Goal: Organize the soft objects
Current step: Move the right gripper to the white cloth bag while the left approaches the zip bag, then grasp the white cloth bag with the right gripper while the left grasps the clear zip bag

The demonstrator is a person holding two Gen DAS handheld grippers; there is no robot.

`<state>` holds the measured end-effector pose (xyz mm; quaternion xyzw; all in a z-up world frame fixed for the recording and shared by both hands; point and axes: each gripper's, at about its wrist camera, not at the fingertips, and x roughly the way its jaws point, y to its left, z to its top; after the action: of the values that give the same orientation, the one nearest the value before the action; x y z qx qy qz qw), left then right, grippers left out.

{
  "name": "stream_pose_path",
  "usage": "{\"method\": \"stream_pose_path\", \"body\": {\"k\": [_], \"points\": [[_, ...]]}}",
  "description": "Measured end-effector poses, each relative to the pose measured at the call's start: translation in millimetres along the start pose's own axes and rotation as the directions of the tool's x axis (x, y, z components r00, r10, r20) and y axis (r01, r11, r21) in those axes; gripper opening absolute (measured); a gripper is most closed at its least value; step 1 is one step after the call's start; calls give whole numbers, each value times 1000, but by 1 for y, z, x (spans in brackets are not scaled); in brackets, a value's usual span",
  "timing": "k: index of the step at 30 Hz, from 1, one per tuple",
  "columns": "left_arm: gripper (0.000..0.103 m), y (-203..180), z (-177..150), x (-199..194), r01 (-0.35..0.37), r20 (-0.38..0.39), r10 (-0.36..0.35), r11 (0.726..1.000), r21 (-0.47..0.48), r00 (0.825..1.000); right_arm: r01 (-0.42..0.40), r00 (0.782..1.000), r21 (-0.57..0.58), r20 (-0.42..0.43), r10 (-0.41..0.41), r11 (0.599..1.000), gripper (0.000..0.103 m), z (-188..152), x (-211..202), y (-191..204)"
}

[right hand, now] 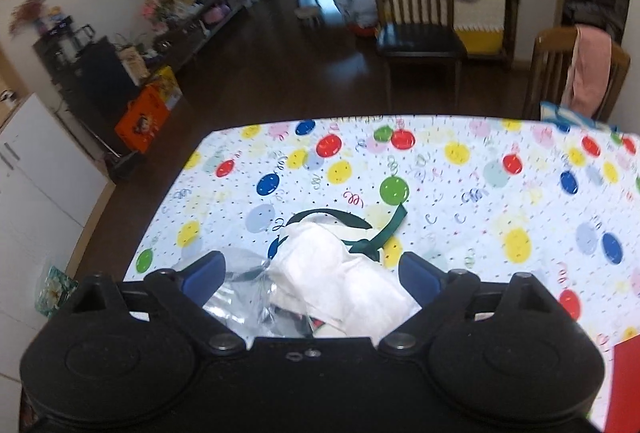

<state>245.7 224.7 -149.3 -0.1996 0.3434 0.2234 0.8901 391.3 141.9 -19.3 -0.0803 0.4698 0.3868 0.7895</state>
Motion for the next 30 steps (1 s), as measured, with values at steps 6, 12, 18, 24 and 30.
{"method": "stream_pose_path", "body": {"k": [6,12,18,24,30], "points": [[100,5,4,25,-14,-35,12,998,-58,999,27,998,28,-62,-25,999,94,11,53,8],[100,6,6,39,-25,-45,21,996,-86,999,67,989,68,-135,-57,995,93,11,108,3],[90,20,7,49,-28,-55,20,989,-145,998,73,982,102,-179,-54,992,93,4,142,-4],[74,25,7,52,-15,-55,6,986,-163,998,60,976,158,-216,-25,986,88,-7,161,-11],[44,31,5,51,11,-56,-20,986,-167,998,64,979,194,-200,-25,979,63,-14,159,-16]]}}
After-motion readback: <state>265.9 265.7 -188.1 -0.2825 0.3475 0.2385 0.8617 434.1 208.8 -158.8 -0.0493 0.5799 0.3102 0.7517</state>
